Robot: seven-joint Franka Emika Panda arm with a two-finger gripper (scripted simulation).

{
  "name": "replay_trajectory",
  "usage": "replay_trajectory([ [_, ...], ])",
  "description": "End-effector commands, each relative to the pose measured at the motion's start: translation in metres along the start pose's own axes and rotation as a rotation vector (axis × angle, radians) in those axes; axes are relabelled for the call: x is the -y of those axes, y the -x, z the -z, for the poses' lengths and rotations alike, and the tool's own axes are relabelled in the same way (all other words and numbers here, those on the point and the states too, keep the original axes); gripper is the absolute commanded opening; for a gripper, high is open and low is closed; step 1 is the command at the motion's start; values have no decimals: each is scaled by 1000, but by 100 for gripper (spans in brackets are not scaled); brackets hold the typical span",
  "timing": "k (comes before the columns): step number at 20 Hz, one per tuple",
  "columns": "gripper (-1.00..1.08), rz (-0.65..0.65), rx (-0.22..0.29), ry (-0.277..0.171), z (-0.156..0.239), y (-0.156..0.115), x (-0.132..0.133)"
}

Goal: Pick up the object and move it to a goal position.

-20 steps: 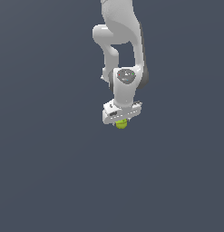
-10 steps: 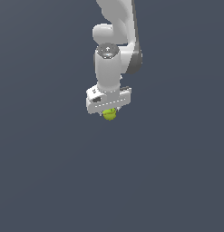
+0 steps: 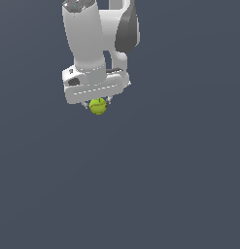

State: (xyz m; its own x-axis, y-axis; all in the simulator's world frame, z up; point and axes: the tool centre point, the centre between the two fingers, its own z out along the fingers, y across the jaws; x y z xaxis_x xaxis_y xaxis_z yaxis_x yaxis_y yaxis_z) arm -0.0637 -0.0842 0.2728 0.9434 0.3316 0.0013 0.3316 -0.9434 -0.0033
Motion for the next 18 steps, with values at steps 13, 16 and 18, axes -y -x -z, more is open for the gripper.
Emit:
replay_trajectory([
  [13, -100, 0, 1, 2, 128, 19, -91],
  [16, -100, 0, 1, 3, 142, 21, -101],
  [18, -100, 0, 1, 3, 150, 21, -107],
])
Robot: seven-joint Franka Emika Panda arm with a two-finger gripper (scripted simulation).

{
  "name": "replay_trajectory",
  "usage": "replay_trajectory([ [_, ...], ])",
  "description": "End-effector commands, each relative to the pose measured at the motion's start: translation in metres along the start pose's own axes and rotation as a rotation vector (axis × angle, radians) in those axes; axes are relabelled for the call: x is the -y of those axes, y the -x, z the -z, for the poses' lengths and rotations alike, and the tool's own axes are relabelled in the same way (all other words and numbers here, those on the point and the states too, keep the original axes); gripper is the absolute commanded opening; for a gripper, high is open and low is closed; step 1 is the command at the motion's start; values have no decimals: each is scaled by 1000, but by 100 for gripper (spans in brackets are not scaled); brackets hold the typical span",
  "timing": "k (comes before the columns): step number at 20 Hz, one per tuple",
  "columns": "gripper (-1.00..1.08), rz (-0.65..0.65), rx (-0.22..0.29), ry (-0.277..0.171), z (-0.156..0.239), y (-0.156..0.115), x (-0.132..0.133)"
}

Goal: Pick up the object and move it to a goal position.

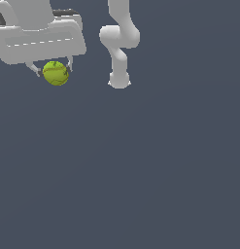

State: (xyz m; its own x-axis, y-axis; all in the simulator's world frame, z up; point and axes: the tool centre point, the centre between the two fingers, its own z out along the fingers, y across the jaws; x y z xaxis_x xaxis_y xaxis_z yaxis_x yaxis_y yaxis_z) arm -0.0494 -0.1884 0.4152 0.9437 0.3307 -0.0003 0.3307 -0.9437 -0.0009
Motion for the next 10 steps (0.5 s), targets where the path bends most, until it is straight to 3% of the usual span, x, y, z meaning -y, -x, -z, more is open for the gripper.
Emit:
replay_trajectory([
  [1, -100, 1, 0, 1, 10, 1, -7],
  [10, -100, 1, 0, 1, 24, 1, -18],
])
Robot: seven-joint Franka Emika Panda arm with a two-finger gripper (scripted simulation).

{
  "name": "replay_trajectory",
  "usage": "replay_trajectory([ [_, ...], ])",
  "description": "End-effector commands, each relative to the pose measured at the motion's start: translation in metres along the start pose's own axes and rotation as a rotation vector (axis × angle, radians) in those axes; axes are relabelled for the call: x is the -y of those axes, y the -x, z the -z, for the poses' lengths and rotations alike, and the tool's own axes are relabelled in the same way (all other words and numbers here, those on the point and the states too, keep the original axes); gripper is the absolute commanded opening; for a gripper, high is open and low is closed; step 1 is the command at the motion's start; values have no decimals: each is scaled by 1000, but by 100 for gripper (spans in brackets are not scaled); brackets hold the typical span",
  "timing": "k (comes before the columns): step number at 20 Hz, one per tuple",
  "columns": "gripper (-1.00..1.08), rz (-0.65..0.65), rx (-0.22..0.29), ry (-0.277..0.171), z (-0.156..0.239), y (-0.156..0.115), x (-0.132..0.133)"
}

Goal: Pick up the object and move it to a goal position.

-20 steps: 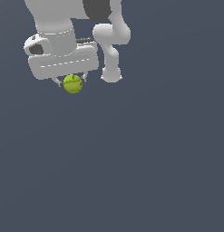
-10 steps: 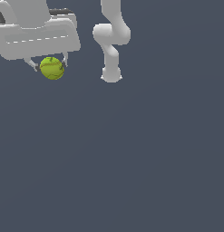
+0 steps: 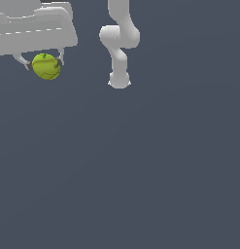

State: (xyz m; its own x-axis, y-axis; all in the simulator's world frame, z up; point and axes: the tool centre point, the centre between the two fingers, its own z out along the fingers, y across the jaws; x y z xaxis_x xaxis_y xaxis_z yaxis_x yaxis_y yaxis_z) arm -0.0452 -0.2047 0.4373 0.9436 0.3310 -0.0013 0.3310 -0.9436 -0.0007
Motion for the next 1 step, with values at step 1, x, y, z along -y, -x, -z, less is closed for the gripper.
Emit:
replay_trajectory([
  [1, -100, 0, -1, 1, 2, 0, -1],
])
